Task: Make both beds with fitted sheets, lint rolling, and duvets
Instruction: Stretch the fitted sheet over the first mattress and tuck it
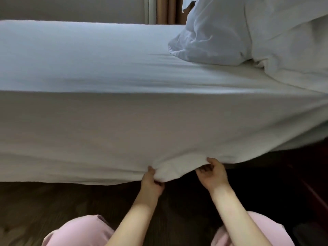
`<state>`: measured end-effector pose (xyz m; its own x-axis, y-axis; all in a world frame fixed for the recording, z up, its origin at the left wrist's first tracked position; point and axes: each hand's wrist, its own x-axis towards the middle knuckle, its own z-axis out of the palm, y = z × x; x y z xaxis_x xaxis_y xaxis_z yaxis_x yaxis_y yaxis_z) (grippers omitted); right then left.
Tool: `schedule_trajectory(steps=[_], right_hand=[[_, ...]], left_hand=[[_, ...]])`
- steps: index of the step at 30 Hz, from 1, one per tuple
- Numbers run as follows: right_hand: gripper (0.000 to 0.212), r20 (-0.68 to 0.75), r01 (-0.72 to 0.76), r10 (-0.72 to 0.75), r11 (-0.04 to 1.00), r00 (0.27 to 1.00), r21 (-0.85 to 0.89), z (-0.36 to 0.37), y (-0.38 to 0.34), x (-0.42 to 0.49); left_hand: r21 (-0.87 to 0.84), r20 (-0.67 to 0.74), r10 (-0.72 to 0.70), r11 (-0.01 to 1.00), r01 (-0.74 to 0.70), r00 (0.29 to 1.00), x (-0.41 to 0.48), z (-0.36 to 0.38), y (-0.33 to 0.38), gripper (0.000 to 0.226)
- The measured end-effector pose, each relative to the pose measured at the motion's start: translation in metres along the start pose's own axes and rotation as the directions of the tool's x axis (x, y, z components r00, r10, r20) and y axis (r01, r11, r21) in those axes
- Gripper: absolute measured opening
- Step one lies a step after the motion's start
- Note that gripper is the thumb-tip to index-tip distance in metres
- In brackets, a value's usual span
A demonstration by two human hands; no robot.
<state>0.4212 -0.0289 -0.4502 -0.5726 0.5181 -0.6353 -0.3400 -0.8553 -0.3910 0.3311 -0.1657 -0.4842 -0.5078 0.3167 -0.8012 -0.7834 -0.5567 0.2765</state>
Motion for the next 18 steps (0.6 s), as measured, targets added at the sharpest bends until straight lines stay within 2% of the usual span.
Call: schedule_trajectory(steps=[2,6,9,12,14,18], right_hand=[[0.006,0.005,-0.019,0.019,0.995,1.0,-0.093,-0.004,0.008,-0.001],[0.037,-0.066,0.043,-0.07,0.939,0.995,-0.342,0.0,0.022,0.01],[0.045,-0.19,0.08,-0.192,0.874,0.963,-0.479,0.002,0.029,0.021],[0.047,-0.214,0.089,-0.275,0.782,0.938,-0.617,-0.002,0.024,0.034],[0.048,-0.208,0.058,-0.252,0.756,0.945,-0.652,-0.002,0.018,0.04],[0.046,-0.186,0.002,-0.177,0.728,0.967,-0.685,-0.008,0.009,0.051]], left_hand=[[0.095,-0.084,0.03,0.995,-0.022,0.996,-0.004,-0.011,-0.006,0.035],[0.217,-0.147,0.061,0.976,-0.028,0.987,-0.002,-0.019,0.002,0.039],[0.29,-0.184,0.053,0.957,0.003,0.982,0.004,-0.017,0.011,0.013],[0.374,-0.221,0.075,0.927,0.014,0.972,0.011,-0.01,0.016,0.011],[0.437,-0.226,0.106,0.9,0.003,0.968,0.018,-0.007,0.017,0.016],[0.479,-0.216,0.126,0.878,-0.008,0.968,0.029,-0.001,0.014,0.041]])
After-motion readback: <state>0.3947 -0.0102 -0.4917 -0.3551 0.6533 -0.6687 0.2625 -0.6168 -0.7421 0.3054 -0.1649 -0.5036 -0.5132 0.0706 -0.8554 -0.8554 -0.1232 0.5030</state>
